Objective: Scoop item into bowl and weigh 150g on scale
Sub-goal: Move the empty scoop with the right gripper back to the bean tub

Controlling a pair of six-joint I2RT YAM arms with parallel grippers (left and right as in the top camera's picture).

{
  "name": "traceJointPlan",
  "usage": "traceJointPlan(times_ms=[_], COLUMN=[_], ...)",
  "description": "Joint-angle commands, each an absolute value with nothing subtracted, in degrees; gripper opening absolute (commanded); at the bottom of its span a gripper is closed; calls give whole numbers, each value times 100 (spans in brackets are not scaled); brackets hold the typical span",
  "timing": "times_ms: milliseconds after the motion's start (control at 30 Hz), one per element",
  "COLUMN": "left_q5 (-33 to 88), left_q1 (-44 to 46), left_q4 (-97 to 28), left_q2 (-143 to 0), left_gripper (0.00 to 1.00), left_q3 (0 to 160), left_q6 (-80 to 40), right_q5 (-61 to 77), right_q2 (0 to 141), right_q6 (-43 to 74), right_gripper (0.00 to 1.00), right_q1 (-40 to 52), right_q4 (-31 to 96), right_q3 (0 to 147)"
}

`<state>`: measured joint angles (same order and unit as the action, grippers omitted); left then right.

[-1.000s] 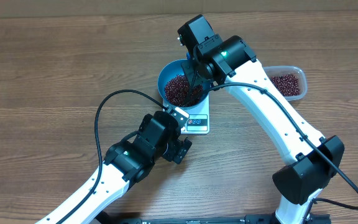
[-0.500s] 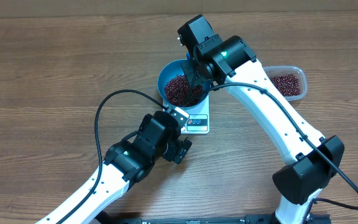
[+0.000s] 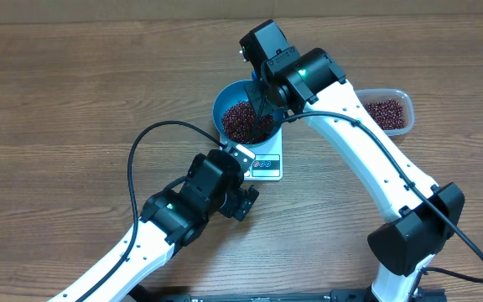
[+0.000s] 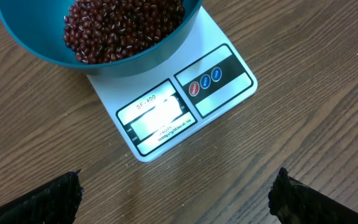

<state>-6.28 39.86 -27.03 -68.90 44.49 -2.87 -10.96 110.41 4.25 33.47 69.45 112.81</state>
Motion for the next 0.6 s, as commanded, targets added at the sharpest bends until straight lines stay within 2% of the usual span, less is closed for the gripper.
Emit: traceJointPlan(times_ms=[0,567], left_q5=[-703,-703], left_q1=[3977,3977], left_q4=[-2703,-2703], left_q2=[-6932,-6932], left_gripper=[99,99], left_q3=[4397,4397], left_q6=[-322,-322], right_q5=[-1199,-1393], right_q2=[10790,10790], right_q6=[421,464], right_gripper=[4,4], right_q1=[3369,3476], right_q4=[6904,7052], right_q3=[11489,11489])
